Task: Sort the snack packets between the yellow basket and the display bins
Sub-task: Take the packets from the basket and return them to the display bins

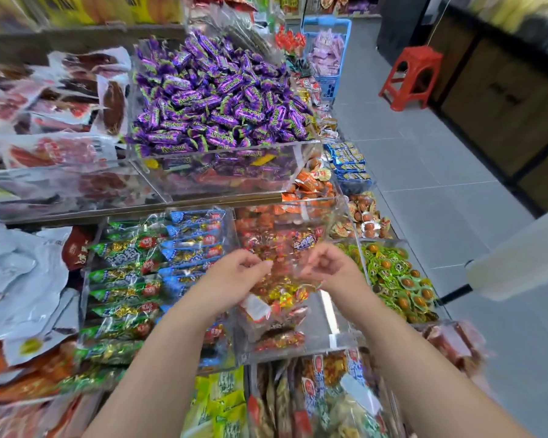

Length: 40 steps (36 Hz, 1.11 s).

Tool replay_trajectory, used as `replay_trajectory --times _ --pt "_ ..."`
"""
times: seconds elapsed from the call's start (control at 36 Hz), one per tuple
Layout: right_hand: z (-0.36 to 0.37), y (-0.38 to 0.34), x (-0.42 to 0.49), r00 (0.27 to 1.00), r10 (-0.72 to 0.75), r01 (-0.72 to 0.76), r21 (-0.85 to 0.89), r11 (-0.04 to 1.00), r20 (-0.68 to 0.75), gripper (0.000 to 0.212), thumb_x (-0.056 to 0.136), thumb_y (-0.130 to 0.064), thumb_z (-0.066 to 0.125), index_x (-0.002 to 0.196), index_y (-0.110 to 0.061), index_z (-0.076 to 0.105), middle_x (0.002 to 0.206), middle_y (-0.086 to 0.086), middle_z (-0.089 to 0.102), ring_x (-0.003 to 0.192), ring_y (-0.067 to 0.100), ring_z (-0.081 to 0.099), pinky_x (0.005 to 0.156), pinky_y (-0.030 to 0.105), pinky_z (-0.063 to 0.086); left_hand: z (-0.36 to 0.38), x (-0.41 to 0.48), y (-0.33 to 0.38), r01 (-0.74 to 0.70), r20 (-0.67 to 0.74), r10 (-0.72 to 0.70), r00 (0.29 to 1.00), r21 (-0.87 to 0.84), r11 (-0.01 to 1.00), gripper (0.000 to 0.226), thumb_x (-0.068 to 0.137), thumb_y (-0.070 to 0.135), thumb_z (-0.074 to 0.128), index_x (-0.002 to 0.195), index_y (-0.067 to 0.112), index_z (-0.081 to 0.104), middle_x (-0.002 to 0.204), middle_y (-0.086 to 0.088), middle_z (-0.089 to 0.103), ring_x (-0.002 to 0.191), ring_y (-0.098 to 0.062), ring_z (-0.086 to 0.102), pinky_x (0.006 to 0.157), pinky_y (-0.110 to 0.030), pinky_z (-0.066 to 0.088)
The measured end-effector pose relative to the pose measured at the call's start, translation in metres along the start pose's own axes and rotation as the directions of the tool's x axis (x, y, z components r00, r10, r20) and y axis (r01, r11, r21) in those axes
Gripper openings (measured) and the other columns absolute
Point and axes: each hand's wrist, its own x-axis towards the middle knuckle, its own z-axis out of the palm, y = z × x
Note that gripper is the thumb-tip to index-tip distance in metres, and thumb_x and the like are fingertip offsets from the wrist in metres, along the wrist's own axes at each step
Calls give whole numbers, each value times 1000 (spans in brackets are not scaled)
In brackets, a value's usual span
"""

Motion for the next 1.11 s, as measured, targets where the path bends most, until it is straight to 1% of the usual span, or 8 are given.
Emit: replay_trajectory --times 0.14,0.28,0.36,0.47,0.78,0.86,1.0,1.11 --pt "-14 -4 -5 991 -2 -20 -160 987 -135 50 79 16 55 55 -27 65 63 -11 61 65 6 56 68 24 51 -10 -1 2 -42 -157 -5 988 -292 955 8 96 26 55 94 19 60 88 -1 67 72 -10 67 64 -22 56" --pt "-28 -14 16 926 6 -155 -364 919 -378 33 78 4 61 58 -23 61 67 -5 62 66 8 56 63 25 49 -14 16 -18 -86 -412 186 892 250 964 42 92 37 56 130 21 51 133 5 52 130 -22 44 105 -46 40" --pt "-29 -8 37 927 -91 -234 -750 619 -364 18 76 -9 60 65 -23 66 76 -4 66 75 17 60 66 28 50 -8 31 -33 109 -338 107 935 561 821 81 91 53 50 153 18 13 161 -5 8 148 -28 -6 116 -55 6" --pt "-20 5 64 963 -149 -214 -973 83 -225 18 72 -11 57 85 -16 68 80 3 61 84 28 60 60 27 39 6 44 -50 210 -322 18 947 656 725 100 87 68 43 152 17 -14 160 -10 -16 145 -31 -20 114 -57 -6" --pt "-12 25 110 990 76 -93 -947 -308 -122 26 80 -5 53 98 -17 69 107 6 62 102 28 55 67 36 38 15 50 -59 236 -386 73 920 692 682 98 87 55 47 151 15 -15 160 -10 -15 146 -30 -18 114 -57 -8" --pt "-19 40 116 984 127 -83 -952 -295 -126 28 81 -5 57 104 -14 68 125 10 56 118 30 48 74 41 46 18 51 -62 243 -412 103 905 701 671 96 87 56 44 151 15 -15 161 -10 -13 147 -30 -17 114 -57 -9" --pt "-28 75 104 974 180 -148 -989 29 -140 32 83 -10 55 115 -11 59 126 13 50 125 30 37 98 40 42 21 53 -69 256 -437 131 890 716 650 93 88 58 38 151 16 -16 161 -9 -12 147 -27 -17 113 -56 -13" --pt "-30 98 83 969 228 -123 -985 122 -93 53 74 -18 70 121 -13 45 125 9 47 120 28 38 105 37 35 23 55 -71 275 -457 143 878 725 631 91 88 58 35 151 16 -15 161 -10 -10 147 -28 -16 113 -56 -13"
